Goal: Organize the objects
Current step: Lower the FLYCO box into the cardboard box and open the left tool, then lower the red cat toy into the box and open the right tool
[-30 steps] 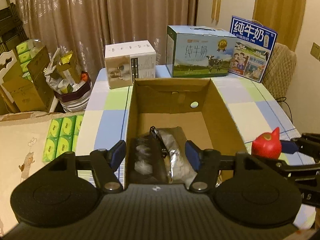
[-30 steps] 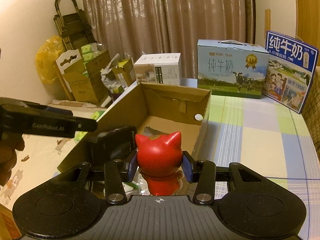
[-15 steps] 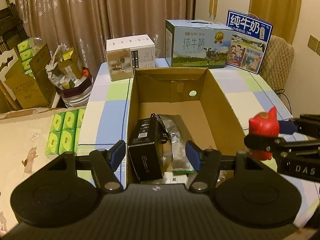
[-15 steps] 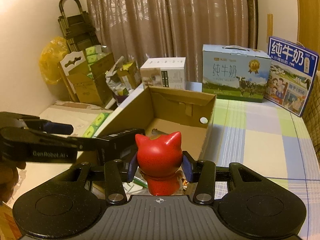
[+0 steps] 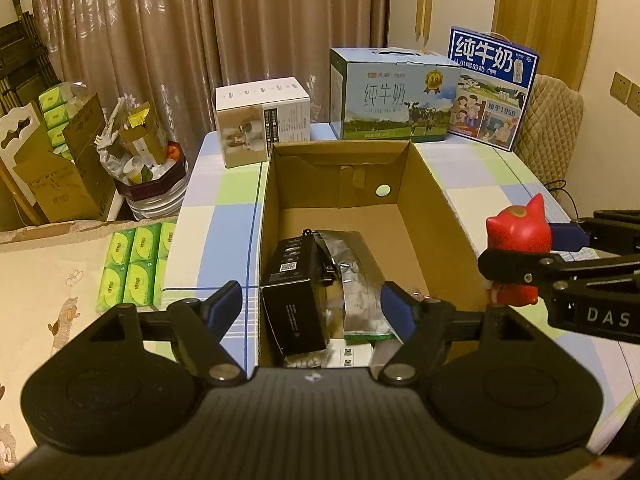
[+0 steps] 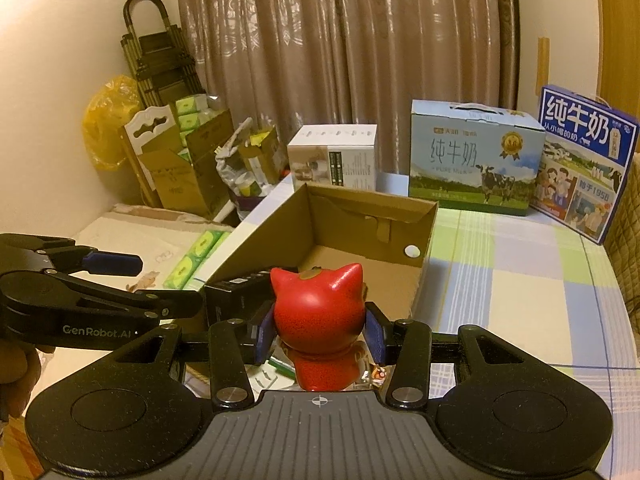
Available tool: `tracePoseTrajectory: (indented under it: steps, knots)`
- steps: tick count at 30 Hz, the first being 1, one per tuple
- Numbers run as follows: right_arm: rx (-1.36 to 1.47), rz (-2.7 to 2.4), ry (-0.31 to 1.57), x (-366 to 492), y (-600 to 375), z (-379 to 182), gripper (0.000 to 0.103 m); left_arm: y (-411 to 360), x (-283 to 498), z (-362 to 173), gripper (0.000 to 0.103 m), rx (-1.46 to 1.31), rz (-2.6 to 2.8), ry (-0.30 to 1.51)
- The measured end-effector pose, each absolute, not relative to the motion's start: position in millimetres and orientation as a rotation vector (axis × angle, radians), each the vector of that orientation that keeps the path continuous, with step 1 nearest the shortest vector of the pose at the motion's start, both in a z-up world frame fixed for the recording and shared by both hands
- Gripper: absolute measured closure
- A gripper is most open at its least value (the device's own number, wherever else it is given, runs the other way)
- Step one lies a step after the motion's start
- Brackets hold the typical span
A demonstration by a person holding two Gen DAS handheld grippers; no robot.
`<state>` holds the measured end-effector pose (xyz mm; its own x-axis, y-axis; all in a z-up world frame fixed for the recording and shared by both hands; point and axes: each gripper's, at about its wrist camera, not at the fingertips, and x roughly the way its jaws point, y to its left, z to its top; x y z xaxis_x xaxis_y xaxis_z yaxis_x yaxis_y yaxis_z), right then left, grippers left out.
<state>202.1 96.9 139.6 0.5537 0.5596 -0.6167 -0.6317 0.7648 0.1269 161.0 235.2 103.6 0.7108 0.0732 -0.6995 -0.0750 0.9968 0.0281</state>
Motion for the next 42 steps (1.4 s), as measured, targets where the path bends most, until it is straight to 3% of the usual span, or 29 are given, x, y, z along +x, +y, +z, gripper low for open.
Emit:
tracePoseTrajectory:
  steps: [16, 34, 37, 42]
  knots:
    - [-0.089, 0.678, 0.733, 222, 97, 125, 0.06, 240, 165, 97, 0.005, 0.023, 0.077, 0.775]
    - [-0.059, 0.667, 0.734, 239, 108, 113, 0.06, 243, 171, 79, 0.001, 0.031, 0.071, 0.794]
    - [-0.029, 0.664, 0.709, 240, 106, 118, 0.044, 244, 172, 78, 0.001, 0.029, 0.07, 0.794]
    - [0.003, 0.639, 0.694, 237, 93, 124, 0.039, 245, 170, 78, 0.001, 0.029, 0.075, 0.79]
